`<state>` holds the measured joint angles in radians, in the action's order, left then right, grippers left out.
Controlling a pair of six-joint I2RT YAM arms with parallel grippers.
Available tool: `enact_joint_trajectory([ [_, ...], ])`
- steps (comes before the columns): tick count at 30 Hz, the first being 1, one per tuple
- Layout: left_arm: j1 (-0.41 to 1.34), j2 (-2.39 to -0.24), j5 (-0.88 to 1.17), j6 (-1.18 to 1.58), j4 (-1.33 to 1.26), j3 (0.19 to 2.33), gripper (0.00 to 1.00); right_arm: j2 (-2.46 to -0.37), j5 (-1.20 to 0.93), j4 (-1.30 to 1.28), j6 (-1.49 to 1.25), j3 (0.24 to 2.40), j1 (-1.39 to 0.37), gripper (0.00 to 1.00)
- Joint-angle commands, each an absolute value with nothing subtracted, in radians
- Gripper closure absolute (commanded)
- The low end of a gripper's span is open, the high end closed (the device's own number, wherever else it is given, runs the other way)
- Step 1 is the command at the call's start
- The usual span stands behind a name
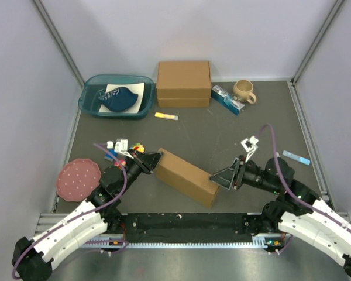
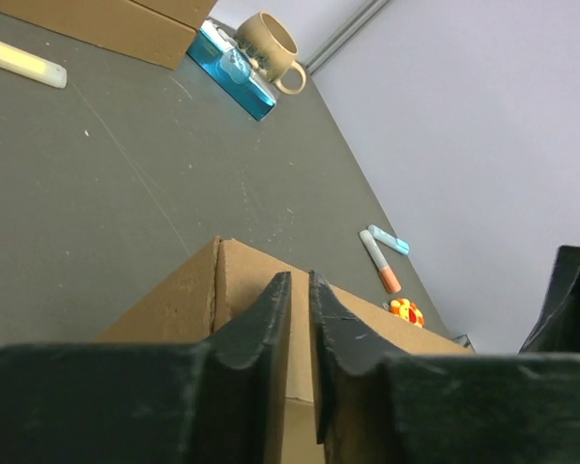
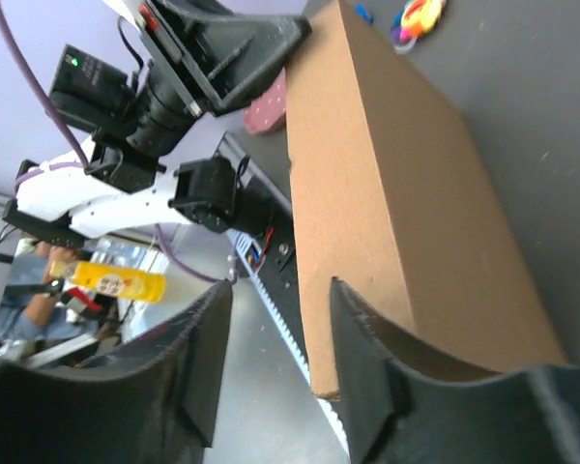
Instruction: Fold the paper box
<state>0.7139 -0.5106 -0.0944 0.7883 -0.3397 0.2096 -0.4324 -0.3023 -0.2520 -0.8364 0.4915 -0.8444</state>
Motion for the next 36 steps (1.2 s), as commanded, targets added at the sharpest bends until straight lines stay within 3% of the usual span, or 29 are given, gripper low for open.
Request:
enact_joint_trajectory([
  [1,0.71,-0.517,-0.161,0.724,-0.19,0.25,0.67,-0.425,-0.137,-0.4,-0.769,0.664,-0.856,0.45],
  [4,0.712,-0.526,-0.179,0.701,-0.163,0.311,0.52,-0.448,-0.094,-0.474,-0.761,0.704,-0.856,0.36],
  [8,0.712,-0.545,-0.179,0.664,-0.152,0.406,0.45,-0.485,-0.086,-0.59,-0.759,0.73,-0.856,0.31],
  [15,0.71,-0.54,-0.216,0.623,-0.117,0.469,0.43,-0.451,-0.129,-0.62,-0.749,0.695,-0.854,0.32],
  [23,0.712,-0.411,-0.301,0.633,0.197,0.52,0.42,-0.471,-0.169,-0.526,-0.784,0.608,-0.856,0.3],
  [27,0.712,-0.368,-0.435,0.649,0.331,0.517,0.4,-0.491,-0.181,-0.483,-0.784,0.583,-0.856,0.3],
  [32,0.709,-0.406,-0.355,0.588,0.209,0.482,0.22,-0.503,-0.184,-0.48,-0.772,0.587,-0.856,0.3],
  [36,0.709,-0.543,-0.313,0.549,0.262,0.583,0.16,-0.496,-0.187,-0.492,-0.775,0.594,-0.856,0.3],
])
